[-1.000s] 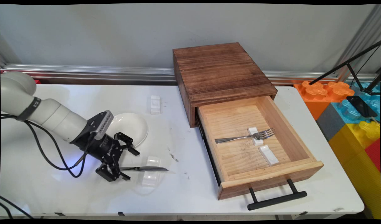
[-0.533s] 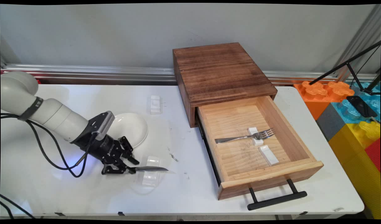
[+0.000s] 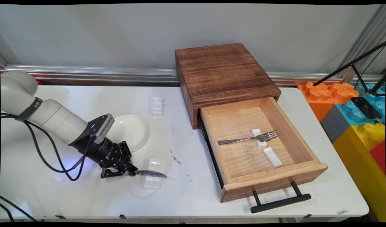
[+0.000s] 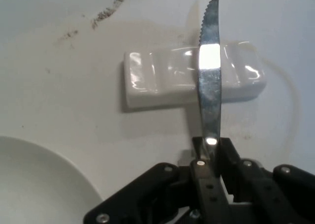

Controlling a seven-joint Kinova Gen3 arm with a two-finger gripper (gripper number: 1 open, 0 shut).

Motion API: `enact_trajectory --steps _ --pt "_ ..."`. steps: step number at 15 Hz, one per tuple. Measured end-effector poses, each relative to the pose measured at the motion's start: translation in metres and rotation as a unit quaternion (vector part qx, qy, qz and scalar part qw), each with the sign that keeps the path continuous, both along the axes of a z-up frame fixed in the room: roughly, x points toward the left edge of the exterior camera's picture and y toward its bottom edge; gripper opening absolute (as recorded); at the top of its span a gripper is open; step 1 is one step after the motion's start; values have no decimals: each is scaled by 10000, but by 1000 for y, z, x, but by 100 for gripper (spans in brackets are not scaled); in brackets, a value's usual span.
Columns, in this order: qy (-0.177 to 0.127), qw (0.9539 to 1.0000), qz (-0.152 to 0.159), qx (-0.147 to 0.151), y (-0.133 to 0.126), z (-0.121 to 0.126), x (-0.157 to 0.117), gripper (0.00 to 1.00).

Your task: Place the picked object into the drawer

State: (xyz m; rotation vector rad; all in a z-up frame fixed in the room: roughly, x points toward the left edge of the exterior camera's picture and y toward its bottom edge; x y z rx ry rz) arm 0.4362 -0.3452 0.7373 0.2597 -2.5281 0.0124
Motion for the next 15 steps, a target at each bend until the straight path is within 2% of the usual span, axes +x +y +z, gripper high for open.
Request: enact_trajectory --steps 6,15 --pt "113 9999 -65 -20 2 18 -4 0" --pt "206 9996 146 -83 3 75 -14 0"
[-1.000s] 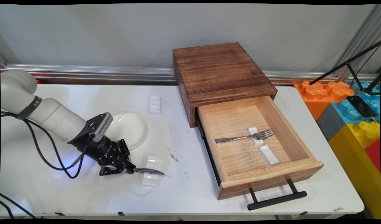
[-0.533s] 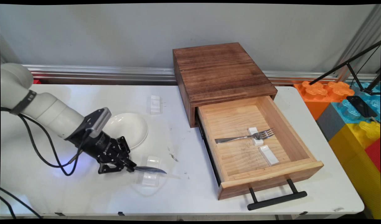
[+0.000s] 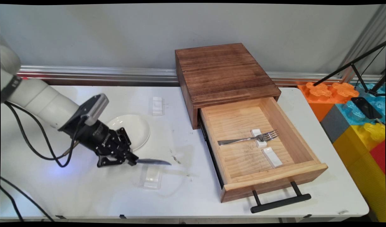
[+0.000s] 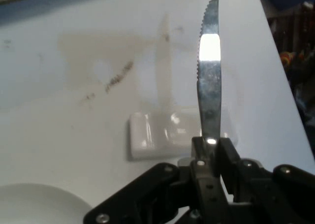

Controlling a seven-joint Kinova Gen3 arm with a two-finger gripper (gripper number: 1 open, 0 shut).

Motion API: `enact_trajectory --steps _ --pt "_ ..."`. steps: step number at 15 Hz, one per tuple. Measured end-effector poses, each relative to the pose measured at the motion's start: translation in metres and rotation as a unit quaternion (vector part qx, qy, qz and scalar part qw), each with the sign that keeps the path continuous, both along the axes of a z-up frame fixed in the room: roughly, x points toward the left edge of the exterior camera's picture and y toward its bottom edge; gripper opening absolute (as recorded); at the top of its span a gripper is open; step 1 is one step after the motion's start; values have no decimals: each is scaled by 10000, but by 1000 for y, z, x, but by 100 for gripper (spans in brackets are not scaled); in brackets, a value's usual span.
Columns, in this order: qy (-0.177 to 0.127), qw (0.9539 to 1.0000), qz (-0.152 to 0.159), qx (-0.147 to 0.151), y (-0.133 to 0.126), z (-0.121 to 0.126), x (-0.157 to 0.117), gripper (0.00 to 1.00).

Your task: Place the picked object into the drawer

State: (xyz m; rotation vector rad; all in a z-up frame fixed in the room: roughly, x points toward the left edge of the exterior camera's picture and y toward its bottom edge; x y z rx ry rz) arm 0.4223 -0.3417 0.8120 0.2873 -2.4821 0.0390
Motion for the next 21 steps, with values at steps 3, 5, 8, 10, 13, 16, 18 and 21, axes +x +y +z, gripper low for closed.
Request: enact_trajectory --steps 3,5,8,10,13,16,18,21 --pt "29 9997 215 -60 -1 24 -10 0" --pt "52 9993 353 -84 -2 38 -19 0" --pt "95 9985 523 -85 -6 57 -36 0" --pt "136 9980 607 -59 -10 66 -49 0" --pt "197 9972 716 -19 -16 78 -72 0" --pt "220 9962 837 10 -26 87 -99 0" --pt "226 9958 891 35 -30 91 -113 0" --pt "243 9948 983 109 -42 98 -144 0"
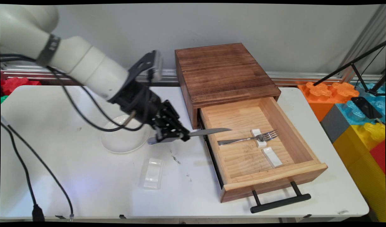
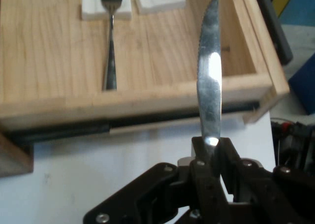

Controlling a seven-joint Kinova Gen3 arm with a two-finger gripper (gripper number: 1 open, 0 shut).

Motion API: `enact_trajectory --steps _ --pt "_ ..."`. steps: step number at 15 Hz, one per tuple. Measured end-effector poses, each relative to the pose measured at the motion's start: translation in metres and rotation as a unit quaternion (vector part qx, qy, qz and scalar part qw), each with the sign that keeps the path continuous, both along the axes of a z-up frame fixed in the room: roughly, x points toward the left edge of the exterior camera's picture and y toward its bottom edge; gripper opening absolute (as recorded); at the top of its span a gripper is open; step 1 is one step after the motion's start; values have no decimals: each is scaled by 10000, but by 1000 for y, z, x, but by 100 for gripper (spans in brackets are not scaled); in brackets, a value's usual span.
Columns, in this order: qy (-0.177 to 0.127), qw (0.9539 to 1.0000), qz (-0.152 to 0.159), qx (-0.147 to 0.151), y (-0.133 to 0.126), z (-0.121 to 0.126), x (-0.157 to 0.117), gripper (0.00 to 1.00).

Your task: Place the picked object into the drawer

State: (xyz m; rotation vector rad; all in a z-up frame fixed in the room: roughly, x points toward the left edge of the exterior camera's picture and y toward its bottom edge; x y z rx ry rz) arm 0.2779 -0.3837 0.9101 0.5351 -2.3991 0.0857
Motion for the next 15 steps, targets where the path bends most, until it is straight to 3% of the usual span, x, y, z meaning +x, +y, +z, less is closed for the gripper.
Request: enact_trajectory --steps 8,15 --pt "14 9999 65 136 -32 11 -77 0" --pt "54 9992 305 232 -54 9 -125 0"
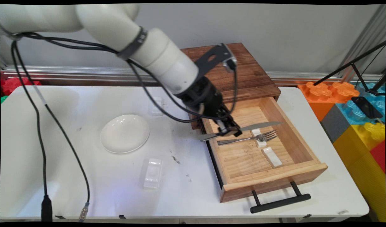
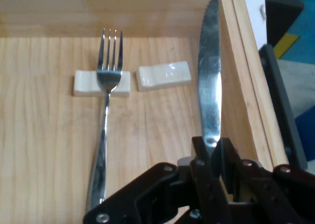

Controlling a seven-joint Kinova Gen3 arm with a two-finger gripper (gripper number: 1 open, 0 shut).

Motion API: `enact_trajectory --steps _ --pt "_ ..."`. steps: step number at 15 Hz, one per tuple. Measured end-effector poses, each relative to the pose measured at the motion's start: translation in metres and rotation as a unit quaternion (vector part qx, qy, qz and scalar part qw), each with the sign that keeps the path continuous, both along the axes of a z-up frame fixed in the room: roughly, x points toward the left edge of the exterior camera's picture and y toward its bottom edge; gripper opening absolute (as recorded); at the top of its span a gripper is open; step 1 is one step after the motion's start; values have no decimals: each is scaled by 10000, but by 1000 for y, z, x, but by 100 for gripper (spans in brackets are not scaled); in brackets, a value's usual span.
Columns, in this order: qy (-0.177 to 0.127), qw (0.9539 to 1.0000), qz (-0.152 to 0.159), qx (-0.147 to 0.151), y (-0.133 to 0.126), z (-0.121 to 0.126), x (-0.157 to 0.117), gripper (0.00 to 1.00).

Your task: Place the picked object into the drawer

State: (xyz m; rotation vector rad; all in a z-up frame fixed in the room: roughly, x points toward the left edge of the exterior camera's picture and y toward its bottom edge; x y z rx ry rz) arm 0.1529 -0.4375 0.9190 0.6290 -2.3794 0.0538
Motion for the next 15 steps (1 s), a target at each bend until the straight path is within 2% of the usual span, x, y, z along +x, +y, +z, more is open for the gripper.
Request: enact_trajectory --steps 8,15 --pt "128 9988 416 232 -23 -26 -55 0" --pt "177 9985 467 233 -32 -63 -79 0"
